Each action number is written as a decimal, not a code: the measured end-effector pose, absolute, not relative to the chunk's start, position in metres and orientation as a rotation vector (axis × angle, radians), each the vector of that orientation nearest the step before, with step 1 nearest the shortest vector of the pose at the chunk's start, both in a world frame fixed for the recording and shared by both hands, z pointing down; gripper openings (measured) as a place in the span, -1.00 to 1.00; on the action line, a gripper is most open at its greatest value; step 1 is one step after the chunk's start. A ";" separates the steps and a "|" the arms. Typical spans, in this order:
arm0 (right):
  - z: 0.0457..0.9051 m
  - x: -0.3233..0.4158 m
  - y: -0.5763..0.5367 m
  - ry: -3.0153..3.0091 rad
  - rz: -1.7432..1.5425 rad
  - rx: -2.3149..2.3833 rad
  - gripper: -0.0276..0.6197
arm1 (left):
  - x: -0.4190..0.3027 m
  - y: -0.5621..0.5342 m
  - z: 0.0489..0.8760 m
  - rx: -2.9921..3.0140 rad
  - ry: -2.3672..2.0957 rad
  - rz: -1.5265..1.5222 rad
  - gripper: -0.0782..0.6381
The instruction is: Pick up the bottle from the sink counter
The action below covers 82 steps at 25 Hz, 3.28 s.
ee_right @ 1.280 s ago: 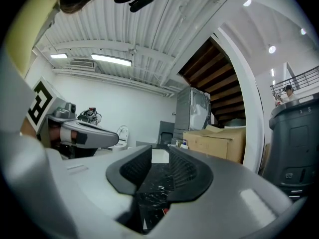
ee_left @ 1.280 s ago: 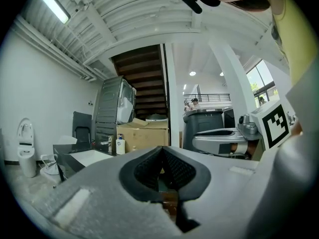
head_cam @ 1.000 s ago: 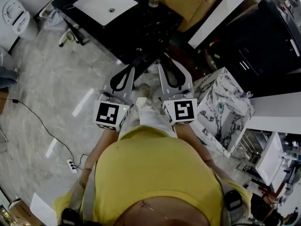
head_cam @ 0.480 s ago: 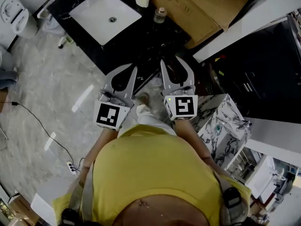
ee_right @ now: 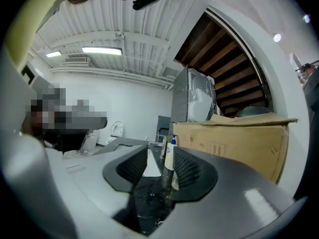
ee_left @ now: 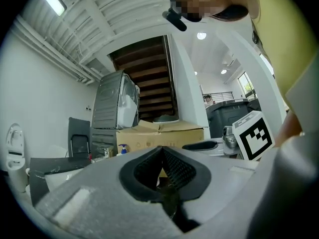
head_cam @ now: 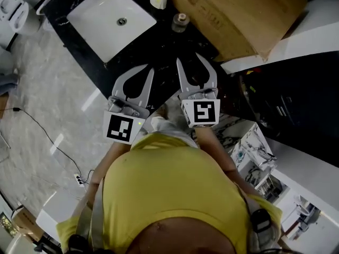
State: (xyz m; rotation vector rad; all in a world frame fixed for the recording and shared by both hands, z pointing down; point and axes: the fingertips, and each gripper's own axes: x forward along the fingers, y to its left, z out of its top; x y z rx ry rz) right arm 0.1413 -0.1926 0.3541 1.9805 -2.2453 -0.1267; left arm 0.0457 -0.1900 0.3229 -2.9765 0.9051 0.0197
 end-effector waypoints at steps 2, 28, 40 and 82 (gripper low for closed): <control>0.361 0.149 -0.203 -2.245 -0.119 1.978 -0.41 | 0.053 -0.200 0.328 -2.976 0.910 0.006 -0.77; 0.454 0.194 -0.312 -2.161 0.136 1.961 -0.15 | 0.110 -0.293 0.394 -3.031 0.855 -0.117 -0.77; 0.491 0.219 -0.352 -2.088 0.259 1.974 -0.04 | 0.121 -0.315 0.423 -3.075 0.873 -0.175 -0.77; 0.450 0.196 -0.338 -2.034 0.306 1.979 0.09 | 0.088 -0.301 0.389 -3.066 0.905 -0.070 -0.77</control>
